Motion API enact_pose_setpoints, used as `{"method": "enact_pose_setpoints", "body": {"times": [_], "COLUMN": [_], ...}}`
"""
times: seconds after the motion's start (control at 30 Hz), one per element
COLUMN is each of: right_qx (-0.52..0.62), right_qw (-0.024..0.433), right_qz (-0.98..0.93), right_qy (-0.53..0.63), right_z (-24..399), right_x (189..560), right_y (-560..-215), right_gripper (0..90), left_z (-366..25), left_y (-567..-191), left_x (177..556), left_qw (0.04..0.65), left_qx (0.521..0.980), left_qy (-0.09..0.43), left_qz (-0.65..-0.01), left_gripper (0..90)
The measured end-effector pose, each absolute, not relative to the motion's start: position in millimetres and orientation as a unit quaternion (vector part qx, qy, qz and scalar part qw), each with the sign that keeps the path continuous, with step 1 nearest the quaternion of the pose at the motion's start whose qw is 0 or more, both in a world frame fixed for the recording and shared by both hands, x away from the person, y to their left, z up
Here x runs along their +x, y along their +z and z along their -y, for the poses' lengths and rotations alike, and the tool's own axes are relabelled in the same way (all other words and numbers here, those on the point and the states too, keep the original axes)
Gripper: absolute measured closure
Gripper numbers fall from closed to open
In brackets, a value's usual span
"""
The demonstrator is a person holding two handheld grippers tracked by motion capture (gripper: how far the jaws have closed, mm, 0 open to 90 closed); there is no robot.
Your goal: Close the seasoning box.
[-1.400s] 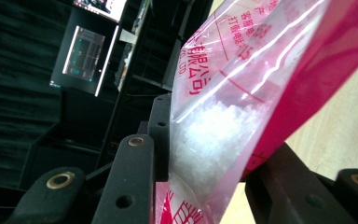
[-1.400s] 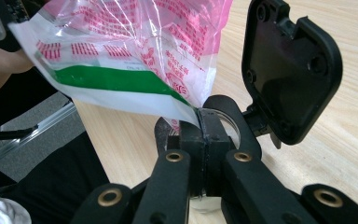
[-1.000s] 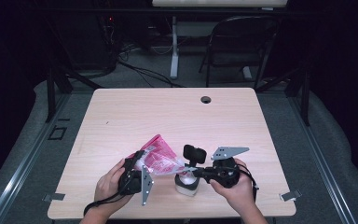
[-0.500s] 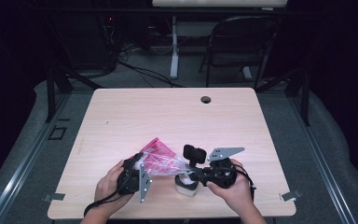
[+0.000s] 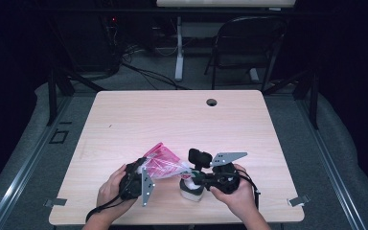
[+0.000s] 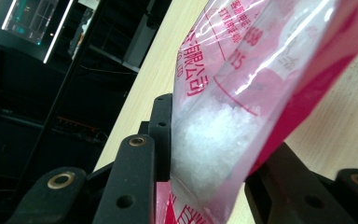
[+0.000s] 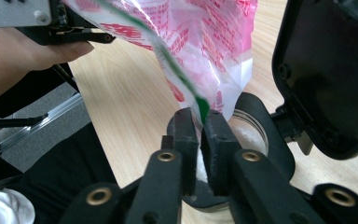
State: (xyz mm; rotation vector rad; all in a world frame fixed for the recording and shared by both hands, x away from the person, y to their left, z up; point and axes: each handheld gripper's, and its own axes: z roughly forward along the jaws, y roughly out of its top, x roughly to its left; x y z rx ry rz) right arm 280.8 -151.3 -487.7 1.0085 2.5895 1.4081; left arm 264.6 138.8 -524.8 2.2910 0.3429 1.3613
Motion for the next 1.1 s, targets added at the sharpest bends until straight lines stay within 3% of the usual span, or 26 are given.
{"method": "enact_pose_setpoints", "body": {"times": [0.7, 1.1], "right_qx": [0.309, 0.303], "right_qw": [0.028, 0.035], "right_qz": [-0.822, -0.817], "right_qy": [0.478, 0.489], "right_z": [147.4, 145.9], "right_x": [279.5, 279.7], "right_y": [-472.0, -463.2], "right_gripper": [90.0, 90.0], "left_z": [-143.6, -147.7], "left_y": [-529.4, -535.6], "left_x": [263.2, 264.4], "left_qw": [0.233, 0.261], "left_qx": [0.837, 0.846], "left_qy": [0.476, 0.433], "left_qz": [-0.138, -0.167], "left_gripper": [72.1, 72.2]}}
